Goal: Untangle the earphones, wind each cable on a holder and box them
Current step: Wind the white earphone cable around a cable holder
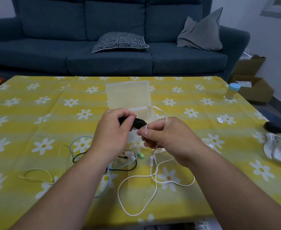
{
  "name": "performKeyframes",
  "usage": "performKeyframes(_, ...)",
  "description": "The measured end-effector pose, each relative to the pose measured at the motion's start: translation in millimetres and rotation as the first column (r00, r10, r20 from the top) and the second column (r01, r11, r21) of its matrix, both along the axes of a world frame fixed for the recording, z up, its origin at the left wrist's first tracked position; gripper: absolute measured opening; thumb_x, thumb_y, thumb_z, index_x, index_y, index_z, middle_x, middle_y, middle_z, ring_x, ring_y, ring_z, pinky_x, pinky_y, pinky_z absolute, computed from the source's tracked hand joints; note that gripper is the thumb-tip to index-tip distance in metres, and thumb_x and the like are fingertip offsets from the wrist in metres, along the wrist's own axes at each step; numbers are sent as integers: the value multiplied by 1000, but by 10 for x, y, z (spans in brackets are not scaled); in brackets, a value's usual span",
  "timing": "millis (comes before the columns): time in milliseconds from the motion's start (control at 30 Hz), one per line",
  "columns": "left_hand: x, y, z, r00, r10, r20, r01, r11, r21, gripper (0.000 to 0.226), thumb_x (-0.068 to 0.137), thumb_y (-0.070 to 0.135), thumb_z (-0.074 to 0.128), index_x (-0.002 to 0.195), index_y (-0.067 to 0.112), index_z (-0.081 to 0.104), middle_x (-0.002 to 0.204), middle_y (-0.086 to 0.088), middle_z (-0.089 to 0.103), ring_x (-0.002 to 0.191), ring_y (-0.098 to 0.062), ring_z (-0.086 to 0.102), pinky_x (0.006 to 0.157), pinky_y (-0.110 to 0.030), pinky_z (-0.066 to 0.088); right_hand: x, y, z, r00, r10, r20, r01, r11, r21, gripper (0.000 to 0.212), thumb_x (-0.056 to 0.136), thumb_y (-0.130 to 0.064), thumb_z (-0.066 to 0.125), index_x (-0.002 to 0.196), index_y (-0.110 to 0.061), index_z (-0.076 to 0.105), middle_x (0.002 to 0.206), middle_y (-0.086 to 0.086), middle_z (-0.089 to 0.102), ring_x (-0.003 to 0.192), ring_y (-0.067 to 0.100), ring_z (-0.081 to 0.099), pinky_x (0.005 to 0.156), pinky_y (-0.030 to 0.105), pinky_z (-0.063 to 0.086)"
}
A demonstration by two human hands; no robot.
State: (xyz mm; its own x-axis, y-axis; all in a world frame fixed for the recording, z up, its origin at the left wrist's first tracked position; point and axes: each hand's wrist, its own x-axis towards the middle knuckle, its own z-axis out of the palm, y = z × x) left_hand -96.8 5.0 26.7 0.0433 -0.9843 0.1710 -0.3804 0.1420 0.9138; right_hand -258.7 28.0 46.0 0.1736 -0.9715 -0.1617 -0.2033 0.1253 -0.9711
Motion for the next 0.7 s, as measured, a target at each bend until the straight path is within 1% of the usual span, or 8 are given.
performKeyframes(67, -18, 24, -6, 999, -42, 25, 41, 999, 26, 10, 82, 31, 63, 84, 36, 71, 97, -2, 69, 88, -19, 69, 85, -46, 57, -25, -6, 26, 1000, -16, 17, 16, 1000, -16, 16, 89, -13, 70, 87, 3, 75, 66, 9, 63, 63, 17, 58, 61, 25, 46)
performKeyframes(133, -52, 61, 3, 998, -66, 14, 66, 998, 19, 7, 85, 22, 71, 82, 28, 70, 85, -2, 69, 78, -22, 70, 77, -48, 58, -39, -10, 47, 998, -30, 55, 31, 999, -22, 17, 89, -11, 70, 85, 5, 73, 66, 9, 64, 61, 17, 58, 58, 25, 46)
performKeyframes(200, -60, 77, 6, 998, -62, 5, 62, 998, 7, 11, 87, 17, 72, 80, 24, 68, 77, 1, 68, 70, -24, 71, 70, -50, 59, -40, -12, 59, 995, -56, 84, 59, 998, -31, 13, 89, -6, 69, 78, 1, 73, 68, 10, 66, 57, 16, 59, 55, 25, 45)
performKeyframes(300, -75, 88, 11, 997, -68, -22, 68, 997, 23, 9, 90, 15, 68, 82, 17, 67, 65, 10, 64, 59, -20, 70, 61, -41, 60, -52, -22, 53, 989, -99, 105, 104, 994, -42, 22, 88, 1, 68, 69, -11, 72, 76, 15, 69, 53, 14, 59, 52, 23, 46)
performKeyframes(367, -103, 96, 8, 994, -83, -69, 87, 995, 58, 9, 93, 9, 64, 86, 13, 67, 62, 9, 63, 54, -16, 67, 57, -33, 59, -67, -17, 62, 991, -91, 101, 96, 994, -44, 24, 88, 2, 67, 69, -12, 72, 79, 16, 70, 54, 14, 59, 52, 22, 46)
performKeyframes(433, -128, 91, -10, 984, -98, -146, 114, 988, 106, 12, 96, 4, 58, 93, 9, 69, 67, 0, 67, 54, -14, 65, 60, -29, 59, -76, -9, 74, 992, -78, 95, 82, 996, -42, 20, 88, 2, 66, 73, -9, 72, 79, 15, 70, 54, 13, 58, 52, 21, 46)
performKeyframes(567, -127, 82, -30, 952, -149, -268, 206, 958, 199, 23, 101, 4, 48, 108, 8, 69, 84, -11, 70, 64, -17, 63, 73, -33, 55, -95, -16, 79, 995, -94, 42, 97, 992, -76, 10, 89, 3, 66, 83, -1, 73, 70, 11, 68, 53, 12, 58, 50, 20, 45)
performKeyframes(700, -126, 92, 3, 933, -196, -302, 271, 935, 228, 29, 100, -1, 45, 112, 10, 69, 93, -12, 72, 70, -15, 64, 81, -33, 56, -124, -26, 97, 990, -124, -69, 114, 985, -132, 14, 88, 1, 67, 84, -10, 76, 64, 4, 68, 52, 11, 56, 48, 19, 42)
